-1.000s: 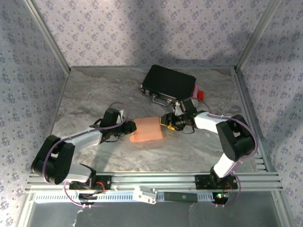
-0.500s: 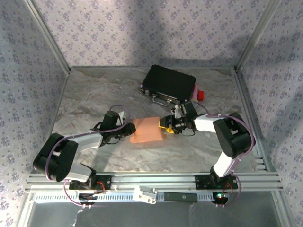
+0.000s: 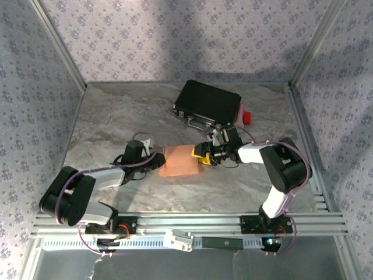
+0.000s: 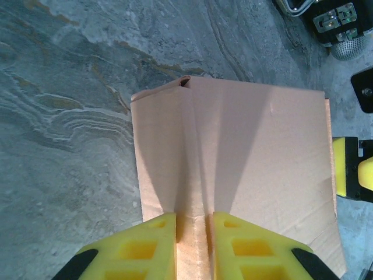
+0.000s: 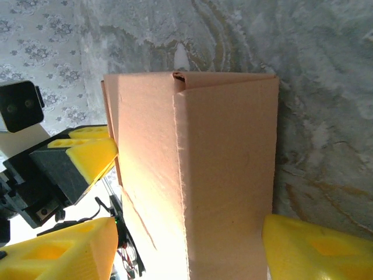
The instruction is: Fold the paper box
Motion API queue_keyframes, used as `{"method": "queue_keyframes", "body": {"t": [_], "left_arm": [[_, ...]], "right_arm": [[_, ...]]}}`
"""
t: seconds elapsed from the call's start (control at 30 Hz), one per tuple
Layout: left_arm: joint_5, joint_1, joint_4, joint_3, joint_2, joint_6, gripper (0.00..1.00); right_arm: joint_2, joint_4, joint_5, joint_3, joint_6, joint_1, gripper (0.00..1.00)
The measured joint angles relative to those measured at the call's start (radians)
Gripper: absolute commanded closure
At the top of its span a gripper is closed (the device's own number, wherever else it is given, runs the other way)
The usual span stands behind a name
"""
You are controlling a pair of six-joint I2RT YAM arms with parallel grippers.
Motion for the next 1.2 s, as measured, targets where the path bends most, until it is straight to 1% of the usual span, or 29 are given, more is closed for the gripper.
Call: {"method": "queue_keyframes", "body": {"t": [0.2,0.3,0.4,0.57,0.73,0.9,1.03,1.2], "left_arm": [[0.002,0.026,0.000,-0.022,-0.024,0.001,0.83],[0.006,0.032,0.003,-0.023,-0.024,0.005,0.87],[0.014,0.040,0.007,-0.024,-0.024,0.009,0.87],[0.044,0.068,0.037,-0.039,-0.019,0.012,0.89],[0.100,0.109,0.087,-0.062,-0.005,0.012,0.90],[0.137,0.124,0.133,-0.062,0.031,0.011,0.91],[0.152,0.128,0.166,-0.062,0.052,0.010,0.91],[0.155,0.130,0.175,-0.062,0.057,0.008,0.90]], "right_arm": [[0.000,0.006,-0.008,-0.001,0.006,0.003,0.33],[0.000,0.007,-0.011,-0.001,0.006,0.008,0.33],[0.005,0.007,-0.017,0.003,0.006,0.021,0.33],[0.053,0.010,-0.033,0.023,0.006,0.040,0.33],[0.057,0.016,-0.045,0.026,0.006,0.036,0.33],[0.071,0.020,-0.054,0.048,0.007,0.057,0.33],[0.074,0.051,-0.057,0.057,0.026,0.073,0.35],[0.087,0.103,-0.060,0.056,0.074,0.074,0.44]]}}
